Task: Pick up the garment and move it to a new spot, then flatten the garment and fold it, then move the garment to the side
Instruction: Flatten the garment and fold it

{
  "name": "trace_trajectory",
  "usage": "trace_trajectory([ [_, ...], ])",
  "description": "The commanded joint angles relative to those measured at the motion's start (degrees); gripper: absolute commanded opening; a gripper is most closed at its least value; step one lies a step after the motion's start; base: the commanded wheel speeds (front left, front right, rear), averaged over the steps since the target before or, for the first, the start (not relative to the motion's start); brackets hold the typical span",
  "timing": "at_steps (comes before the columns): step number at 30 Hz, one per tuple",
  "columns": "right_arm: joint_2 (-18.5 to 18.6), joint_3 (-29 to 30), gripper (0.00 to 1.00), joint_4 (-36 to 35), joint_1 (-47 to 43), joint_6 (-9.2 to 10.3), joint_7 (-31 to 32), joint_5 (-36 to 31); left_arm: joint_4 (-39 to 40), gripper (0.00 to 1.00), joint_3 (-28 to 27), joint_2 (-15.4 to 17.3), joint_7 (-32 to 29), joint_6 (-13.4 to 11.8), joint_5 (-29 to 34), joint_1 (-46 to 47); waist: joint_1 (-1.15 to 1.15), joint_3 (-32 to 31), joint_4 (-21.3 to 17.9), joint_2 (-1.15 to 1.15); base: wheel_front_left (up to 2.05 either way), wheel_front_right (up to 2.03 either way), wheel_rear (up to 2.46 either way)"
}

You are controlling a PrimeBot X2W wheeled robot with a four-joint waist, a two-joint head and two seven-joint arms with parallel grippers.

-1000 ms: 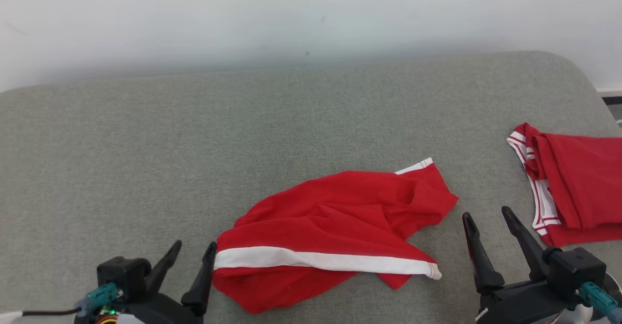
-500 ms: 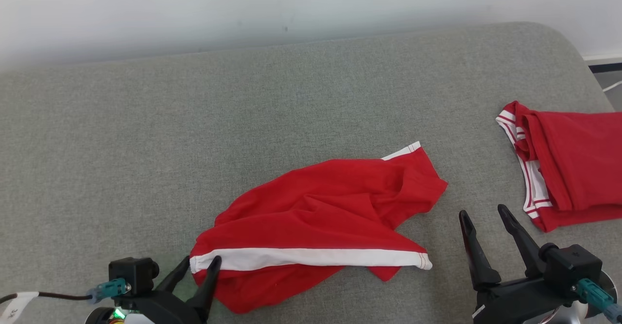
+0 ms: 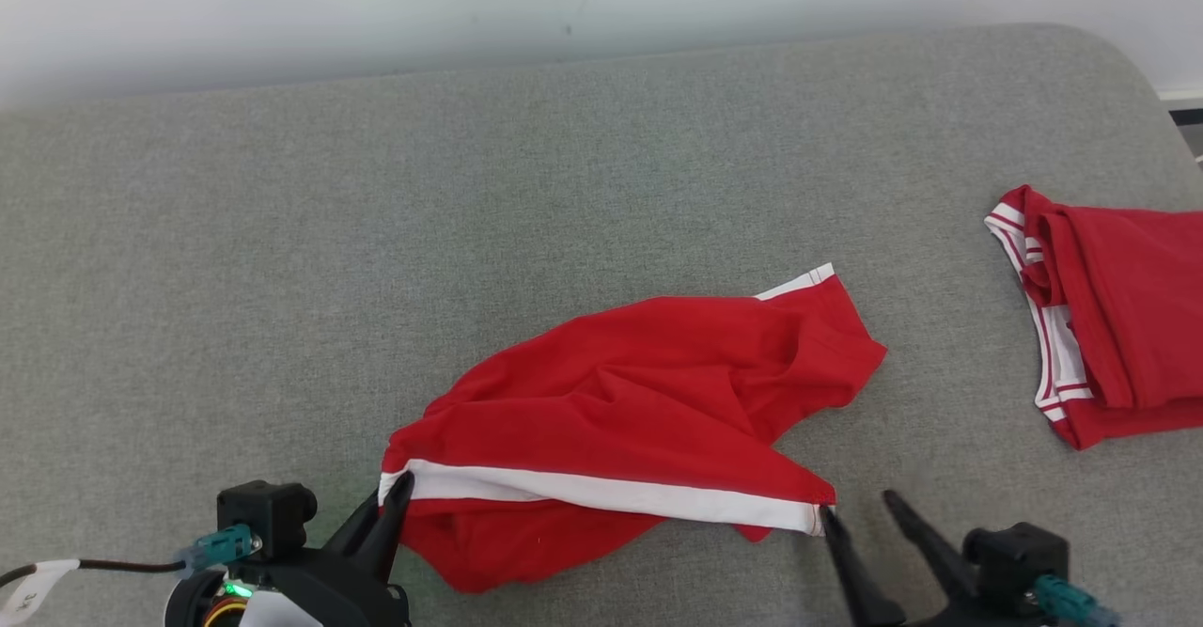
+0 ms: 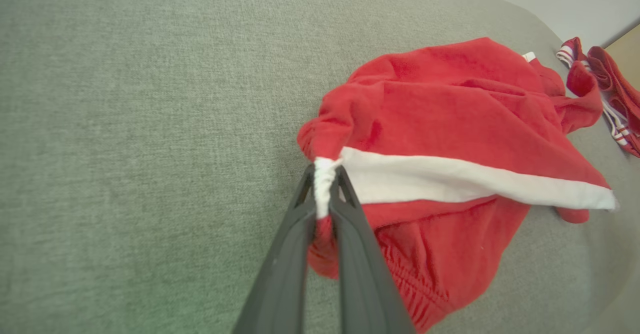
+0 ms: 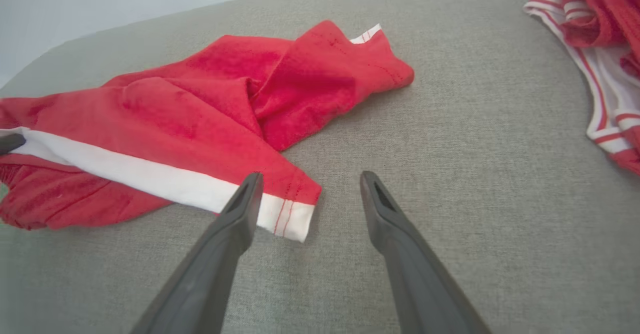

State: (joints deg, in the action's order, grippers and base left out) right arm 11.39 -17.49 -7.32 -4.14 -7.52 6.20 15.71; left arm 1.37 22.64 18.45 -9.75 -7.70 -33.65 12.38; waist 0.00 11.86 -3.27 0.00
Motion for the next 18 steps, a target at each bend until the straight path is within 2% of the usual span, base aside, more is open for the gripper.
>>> trace_trajectory([
  [1,0.34,-1.01,1.0,0.75,0.1,0.05,0.22,1.05,0.13,0.0,0.01,0.34,0.14,-0.22,0.26,0.64,0.0,0.29,0.2,0.0,0.0,0.0,0.0],
  [9,0.32,-4.21,1.0,7.36,3.47,0.05,-0.45,3.69,0.01,0.0,0.9,-0.21,0.24,-0.09,0.46,1.34,0.0,0.92,0.75,0.0,0.0,0.0,0.0],
  [10,0.37,-4.39,0.71,8.06,3.74,0.05,-0.43,4.15,-0.08,0.0,1.01,-0.26,0.31,-0.06,0.45,1.35,0.0,0.9,0.84,0.0,0.0,0.0,0.0],
  [12,0.46,-4.58,0.0,9.1,4.49,0.05,-1.15,4.61,-0.12,0.0,1.1,-0.3,0.46,0.0,0.44,1.47,0.0,0.95,0.97,0.0,0.0,0.0,0.0],
  [18,1.21,-3.6,0.0,7.74,5.65,0.06,-3.69,4.33,1.55,0.0,0.15,-0.33,2.56,-0.27,0.33,1.95,0.0,0.9,1.19,0.0,0.0,0.0,0.0],
])
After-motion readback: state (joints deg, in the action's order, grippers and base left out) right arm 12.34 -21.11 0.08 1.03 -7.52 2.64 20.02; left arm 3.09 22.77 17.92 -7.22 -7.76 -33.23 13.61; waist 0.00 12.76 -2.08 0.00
